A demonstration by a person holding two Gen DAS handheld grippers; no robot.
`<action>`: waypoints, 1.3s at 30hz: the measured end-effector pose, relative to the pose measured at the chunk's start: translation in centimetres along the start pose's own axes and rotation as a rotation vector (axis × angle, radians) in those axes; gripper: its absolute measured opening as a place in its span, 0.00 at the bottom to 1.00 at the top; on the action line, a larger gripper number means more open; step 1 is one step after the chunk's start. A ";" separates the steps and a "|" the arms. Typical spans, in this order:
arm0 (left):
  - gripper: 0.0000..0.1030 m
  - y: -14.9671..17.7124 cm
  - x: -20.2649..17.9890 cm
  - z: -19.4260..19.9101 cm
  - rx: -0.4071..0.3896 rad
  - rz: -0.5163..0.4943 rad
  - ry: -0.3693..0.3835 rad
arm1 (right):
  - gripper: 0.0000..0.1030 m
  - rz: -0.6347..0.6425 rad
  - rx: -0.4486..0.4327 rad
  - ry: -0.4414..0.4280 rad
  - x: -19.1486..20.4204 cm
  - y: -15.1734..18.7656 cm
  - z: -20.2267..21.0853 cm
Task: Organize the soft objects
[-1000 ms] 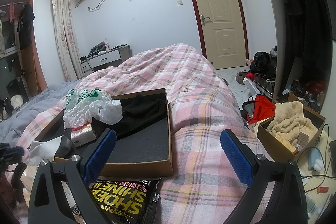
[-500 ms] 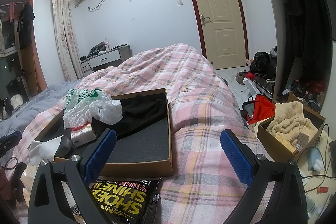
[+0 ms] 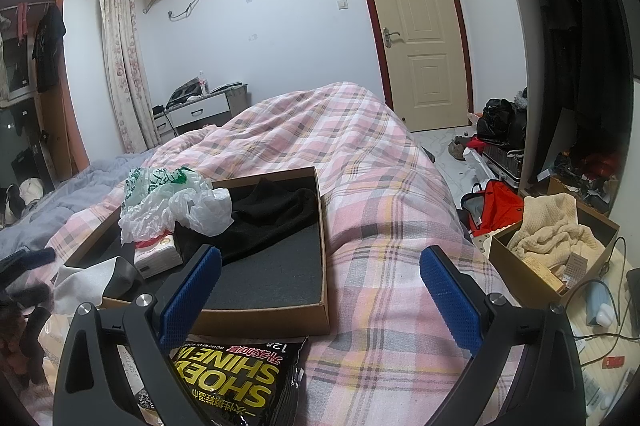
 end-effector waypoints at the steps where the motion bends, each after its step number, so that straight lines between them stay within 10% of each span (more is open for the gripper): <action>1: 0.92 0.2 -0.2 0.1 0.002 -0.010 0.003 | 0.96 -0.001 -0.001 -0.001 0.0 0.0 0.0; 10: 0.92 -0.4 0.6 1.8 -0.060 0.005 0.070 | 0.96 -0.006 -0.003 -0.003 0.0 0.0 0.1; 23: 0.92 -2.3 0.2 -5.4 0.296 -0.066 0.271 | 0.96 -0.008 0.000 -0.004 -0.1 0.0 0.1; 28: 0.91 -1.6 -0.7 -6.4 0.319 -0.119 0.184 | 0.96 -0.010 -0.001 -0.005 -0.1 -0.1 0.1; 34: 0.61 -1.1 0.1 -6.2 0.289 -0.119 0.095 | 0.96 -0.011 0.000 -0.004 -0.1 -0.1 0.1; 36: 0.33 -0.9 -0.3 -5.3 0.262 -0.147 0.130 | 0.96 -0.011 0.000 -0.005 -0.1 -0.1 0.1; 39: 0.32 -0.4 -1.3 -4.4 0.220 -0.186 0.125 | 0.96 -0.012 0.000 -0.005 -0.1 -0.1 0.1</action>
Point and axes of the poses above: each gripper's, at about its wrist camera, not at the fingertips, and z roughly against the way its jaws point, x to its left, y to its underside, the point moved 2 cm from there along -z, roughly the way its jaws point, and after that the axes turned 2 degrees about x, right-handed, at the moved point
